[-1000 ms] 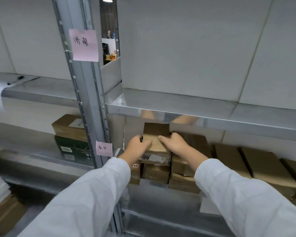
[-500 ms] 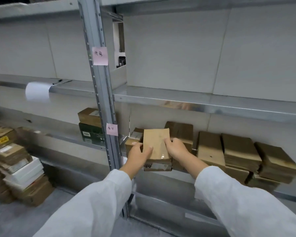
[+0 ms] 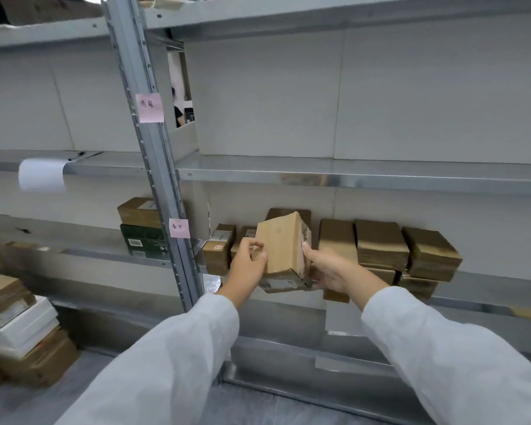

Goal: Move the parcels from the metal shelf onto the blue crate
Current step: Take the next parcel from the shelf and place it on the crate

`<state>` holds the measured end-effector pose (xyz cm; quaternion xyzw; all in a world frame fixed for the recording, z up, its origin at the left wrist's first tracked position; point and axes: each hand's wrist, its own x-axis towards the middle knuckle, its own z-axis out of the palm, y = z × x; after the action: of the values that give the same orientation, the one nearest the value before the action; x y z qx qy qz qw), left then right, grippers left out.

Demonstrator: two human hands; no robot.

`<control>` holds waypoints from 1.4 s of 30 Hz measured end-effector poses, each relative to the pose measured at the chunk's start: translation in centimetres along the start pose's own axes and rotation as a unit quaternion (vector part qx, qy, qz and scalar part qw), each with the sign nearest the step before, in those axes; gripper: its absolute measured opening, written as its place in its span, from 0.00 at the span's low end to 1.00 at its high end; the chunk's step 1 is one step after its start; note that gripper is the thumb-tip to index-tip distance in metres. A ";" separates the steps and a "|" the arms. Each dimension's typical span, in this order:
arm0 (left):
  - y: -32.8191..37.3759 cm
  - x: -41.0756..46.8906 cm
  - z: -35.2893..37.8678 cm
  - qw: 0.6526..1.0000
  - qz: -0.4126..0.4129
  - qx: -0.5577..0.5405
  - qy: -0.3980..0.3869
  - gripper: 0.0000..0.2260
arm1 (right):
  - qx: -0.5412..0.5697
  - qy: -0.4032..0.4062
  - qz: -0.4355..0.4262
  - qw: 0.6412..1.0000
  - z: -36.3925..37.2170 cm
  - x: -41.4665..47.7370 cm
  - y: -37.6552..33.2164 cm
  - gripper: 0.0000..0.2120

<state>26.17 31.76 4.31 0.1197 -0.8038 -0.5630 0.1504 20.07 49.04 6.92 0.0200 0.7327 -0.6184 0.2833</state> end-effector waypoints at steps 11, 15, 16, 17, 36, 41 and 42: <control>1.6 -1.4 1.2 0.987 -0.118 -0.046 -0.103 0.32 | -0.023 0.054 -0.087 0.994 -0.2 -0.9 1.2 0.19; 2.0 -1.3 0.8 0.985 -0.133 -0.063 -0.092 0.32 | 0.004 0.060 -0.087 0.994 -0.9 -0.6 1.6 0.13; 1.9 -1.3 0.8 0.984 -0.129 -0.070 -0.096 0.32 | 0.001 0.043 -0.071 0.996 -1.1 -0.7 1.7 0.14; 1.8 -1.1 0.8 0.984 -0.124 -0.080 -0.100 0.32 | -0.003 0.025 -0.049 0.998 -1.3 -0.7 1.8 0.15; -0.1 -0.4 -0.3 0.995 0.075 -0.065 0.024 0.11 | 0.017 0.081 -0.164 0.983 -2.9 1.6 1.9 0.18; -0.1 0.0 1.6 0.994 -0.047 -0.101 -0.015 0.16 | -0.003 0.081 -0.141 0.987 -3.5 2.0 2.3 0.18; -0.2 0.1 2.0 0.993 -0.062 -0.095 -0.023 0.20 | -0.014 0.080 -0.136 0.987 -3.4 1.9 2.6 0.19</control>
<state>25.28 33.40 3.49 0.1411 -0.7410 -0.6477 0.1073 18.09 52.17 4.01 -0.0342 0.7575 -0.6372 0.1377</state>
